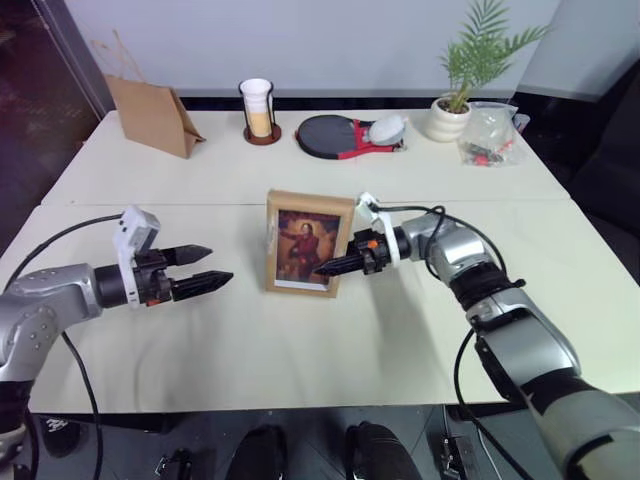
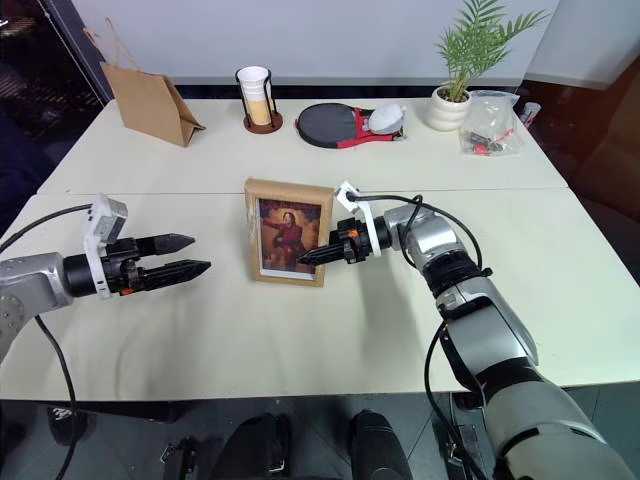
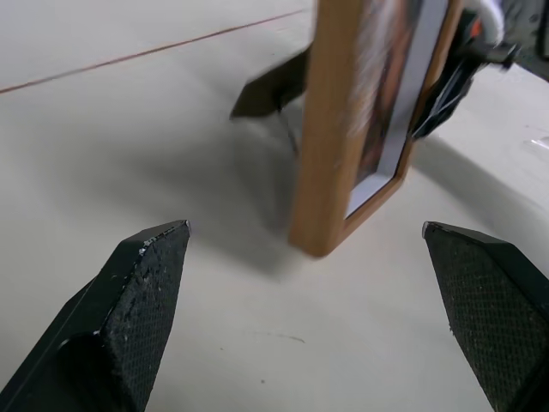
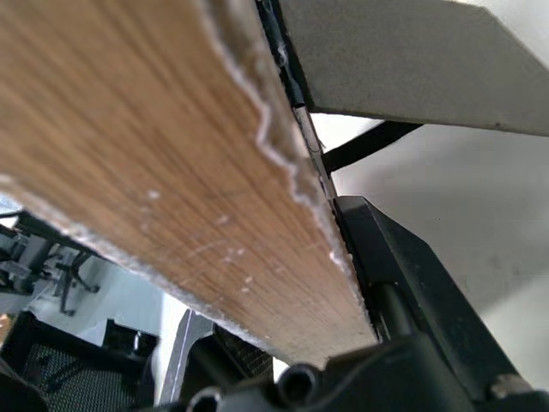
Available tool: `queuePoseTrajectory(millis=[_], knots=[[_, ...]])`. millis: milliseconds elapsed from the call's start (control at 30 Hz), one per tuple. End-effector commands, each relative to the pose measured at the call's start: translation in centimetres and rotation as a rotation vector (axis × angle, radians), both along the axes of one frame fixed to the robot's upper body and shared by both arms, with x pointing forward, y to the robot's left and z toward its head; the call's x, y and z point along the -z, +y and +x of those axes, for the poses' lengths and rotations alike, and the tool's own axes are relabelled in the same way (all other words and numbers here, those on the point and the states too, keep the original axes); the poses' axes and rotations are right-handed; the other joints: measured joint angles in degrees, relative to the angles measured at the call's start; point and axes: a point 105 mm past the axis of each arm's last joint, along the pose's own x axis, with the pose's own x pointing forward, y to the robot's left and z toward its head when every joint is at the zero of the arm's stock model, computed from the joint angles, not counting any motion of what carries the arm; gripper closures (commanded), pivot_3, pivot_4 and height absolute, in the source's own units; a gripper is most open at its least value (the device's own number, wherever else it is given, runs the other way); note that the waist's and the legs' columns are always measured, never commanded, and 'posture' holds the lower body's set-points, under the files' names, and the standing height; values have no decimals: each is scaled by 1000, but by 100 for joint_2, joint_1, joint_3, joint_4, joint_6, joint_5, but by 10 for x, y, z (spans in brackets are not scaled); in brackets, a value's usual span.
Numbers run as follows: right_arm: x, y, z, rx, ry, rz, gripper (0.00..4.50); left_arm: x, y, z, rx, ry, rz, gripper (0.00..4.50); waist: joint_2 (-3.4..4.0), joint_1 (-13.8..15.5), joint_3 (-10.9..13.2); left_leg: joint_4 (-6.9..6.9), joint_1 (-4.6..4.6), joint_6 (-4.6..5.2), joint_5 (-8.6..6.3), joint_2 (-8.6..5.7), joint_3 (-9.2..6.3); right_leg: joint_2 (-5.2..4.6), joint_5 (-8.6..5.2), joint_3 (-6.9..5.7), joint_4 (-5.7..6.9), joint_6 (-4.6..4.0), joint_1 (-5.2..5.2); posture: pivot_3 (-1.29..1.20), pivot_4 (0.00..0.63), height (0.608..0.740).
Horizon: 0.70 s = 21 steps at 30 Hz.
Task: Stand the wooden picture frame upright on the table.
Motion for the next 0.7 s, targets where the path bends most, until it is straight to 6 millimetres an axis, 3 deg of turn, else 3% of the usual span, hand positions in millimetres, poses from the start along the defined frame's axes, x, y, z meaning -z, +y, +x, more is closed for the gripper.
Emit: queuePoseTrajectory(millis=[33,133,200,433,567,700], knots=[[-6,0,4,-13,-45,-12,2361,-12,-3,-2,2,-51,14,0,-1,0,-1,5,0,0,0,-1,1,0,0,0,0,1,1,0,150,740],[-5,-4,3,-17,-43,-22,1193,-13,-5,-3,5,-48,12,0,-1,2,0,8,0,0,0,-3,1,2,1,0,3,2,2,0,150,740],[-6,-10,4,-7,-52,-28,85,-13,-7,-4,12,-44,12,0,0,2,0,8,1,0,0,-2,-1,5,1,0,4,3,2,0,150,740],[-17,-63,-7,83,-217,-133,85,-12,-15,-8,54,-42,20,0,0,53,0,7,-4,2,-1,-9,-2,3,1,-2,0,3,2,0,150,740],[-54,-91,-36,180,-339,-117,85,-18,-11,-12,57,-65,37,0,3,36,1,7,-4,2,-1,-5,-3,5,1,-1,0,3,0,0,150,740],[-87,-96,-66,238,-422,-99,85,-22,-6,-17,46,-85,66,0,4,-12,3,4,6,2,-1,4,-2,11,1,1,7,3,0,0,150,740]])
